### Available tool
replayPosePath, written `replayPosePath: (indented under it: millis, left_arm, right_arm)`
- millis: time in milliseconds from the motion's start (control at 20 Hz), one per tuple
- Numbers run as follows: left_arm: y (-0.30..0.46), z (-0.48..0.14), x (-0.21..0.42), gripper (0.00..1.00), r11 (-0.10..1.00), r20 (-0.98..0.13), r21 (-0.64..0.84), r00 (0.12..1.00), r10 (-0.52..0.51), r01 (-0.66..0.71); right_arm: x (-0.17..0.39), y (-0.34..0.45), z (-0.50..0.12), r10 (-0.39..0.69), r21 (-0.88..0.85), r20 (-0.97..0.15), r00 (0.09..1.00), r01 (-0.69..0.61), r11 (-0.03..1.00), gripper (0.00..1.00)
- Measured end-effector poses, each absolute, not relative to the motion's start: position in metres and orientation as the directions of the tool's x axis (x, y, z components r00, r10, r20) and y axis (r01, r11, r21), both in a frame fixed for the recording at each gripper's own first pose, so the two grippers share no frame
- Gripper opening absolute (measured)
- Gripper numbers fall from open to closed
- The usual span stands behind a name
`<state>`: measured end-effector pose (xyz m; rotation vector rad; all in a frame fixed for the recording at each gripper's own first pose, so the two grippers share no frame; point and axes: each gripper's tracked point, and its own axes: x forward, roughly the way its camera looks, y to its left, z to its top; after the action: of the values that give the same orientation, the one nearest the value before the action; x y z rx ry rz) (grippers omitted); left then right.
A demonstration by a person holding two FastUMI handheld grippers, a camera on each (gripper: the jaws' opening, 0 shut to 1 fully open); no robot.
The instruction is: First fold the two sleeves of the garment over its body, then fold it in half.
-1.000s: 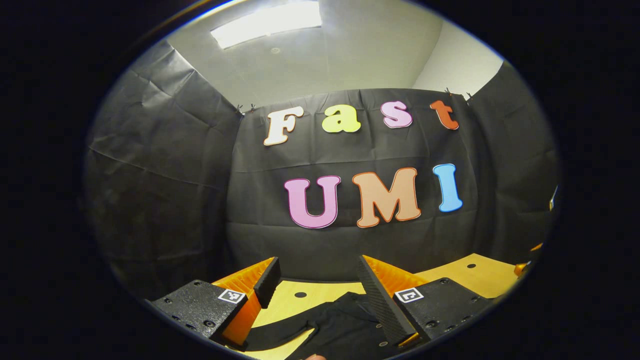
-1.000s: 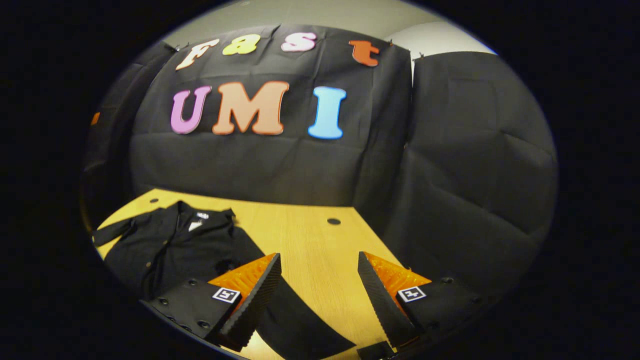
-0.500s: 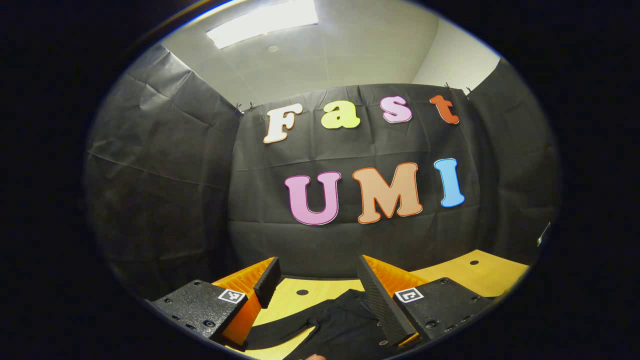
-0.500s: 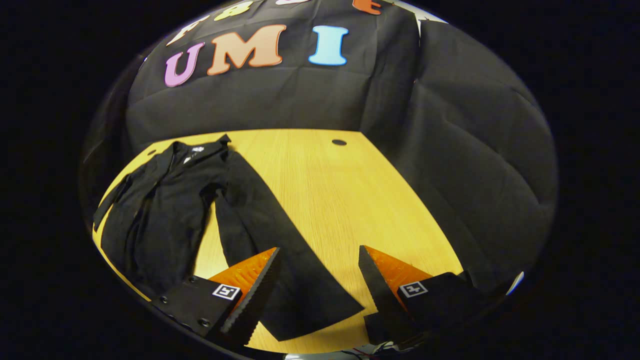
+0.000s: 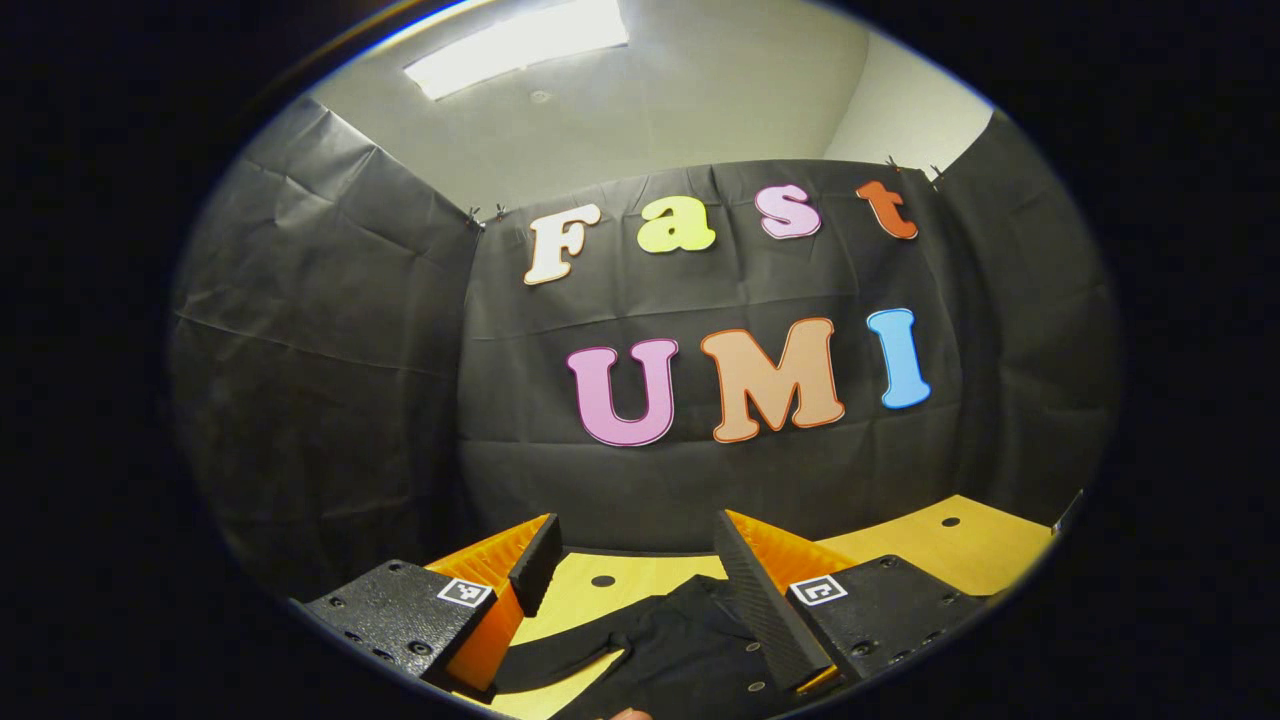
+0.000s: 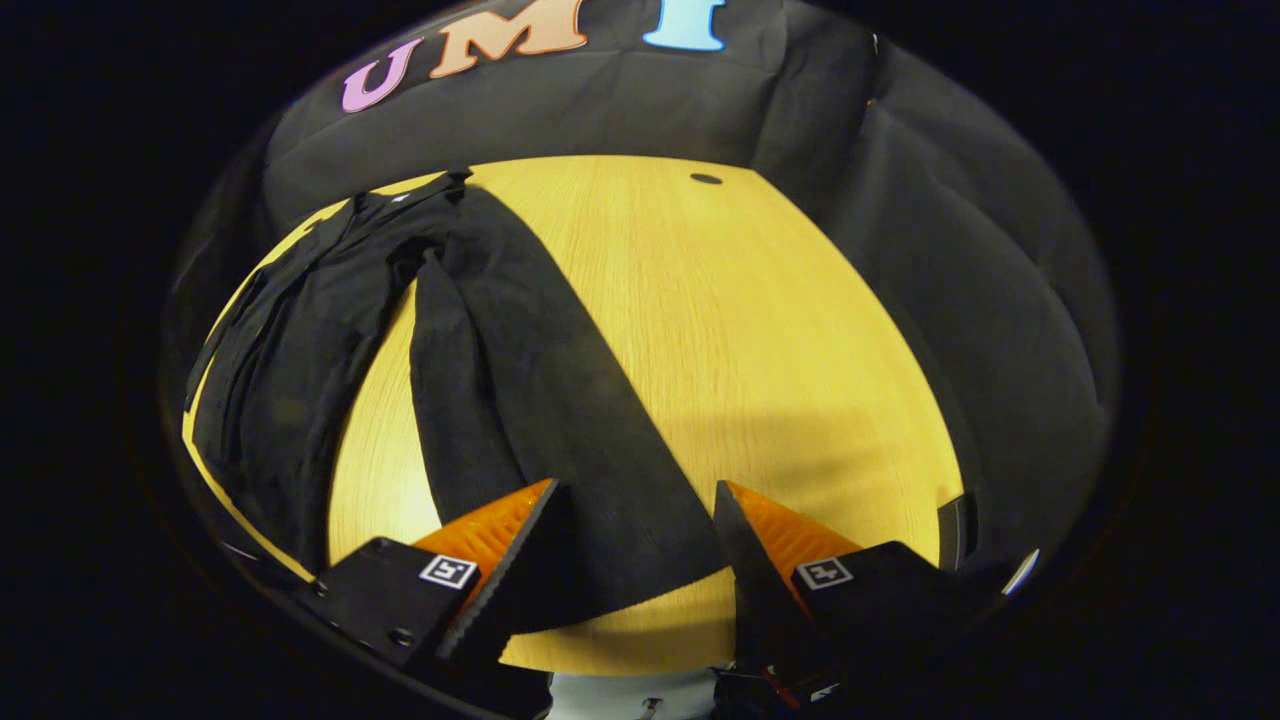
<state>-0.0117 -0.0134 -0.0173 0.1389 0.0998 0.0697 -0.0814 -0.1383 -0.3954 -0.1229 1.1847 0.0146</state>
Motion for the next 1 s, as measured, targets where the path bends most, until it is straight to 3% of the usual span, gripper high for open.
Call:
replayPosePath:
  millis: [50, 150, 400, 450, 600, 800, 1000]
  left_arm:
    - [-0.018, -0.019, -0.011, 0.92, 0.988, -0.097, 0.143, 0.992, 0.075, -0.061]
    - [-0.027, -0.021, -0.01, 0.92, 0.988, -0.1, 0.143, 0.992, 0.073, -0.059]
    - [-0.05, -0.027, -0.005, 0.93, 0.989, -0.111, 0.13, 0.991, 0.079, -0.065]
    - [-0.053, -0.027, -0.006, 0.92, 0.989, -0.111, 0.13, 0.99, 0.084, -0.07]
    - [-0.057, -0.024, -0.009, 0.93, 0.987, -0.102, 0.138, 0.99, 0.096, -0.082]
    - [-0.044, -0.016, -0.011, 0.91, 0.982, -0.073, 0.163, 0.992, 0.107, -0.094]
    - [-0.026, -0.023, -0.008, 0.91, 0.989, -0.075, 0.126, 0.993, 0.089, -0.079]
  right_arm:
    - [-0.086, -0.138, -0.398, -0.028, -0.051, -0.939, 0.342, -0.059, 0.997, 1.0]
    - [-0.082, -0.14, -0.397, -0.012, -0.028, -0.931, 0.364, -0.041, 0.999, 0.97]
    - [-0.083, -0.125, -0.401, 0.047, -0.012, -0.92, 0.39, -0.146, 0.989, 0.11]
    - [-0.085, -0.125, -0.401, 0.051, -0.008, -0.923, 0.383, -0.152, 0.988, 0.05]
    - [-0.088, -0.11, -0.392, 0.128, 0.08, -0.921, 0.368, -0.141, 0.987, 0.03]
    - [-0.063, -0.068, -0.348, 0.242, 0.209, -0.861, 0.448, -0.122, 0.97, 0.03]
    - [-0.023, -0.028, -0.296, 0.275, 0.213, -0.793, 0.544, -0.175, 0.961, 0.03]
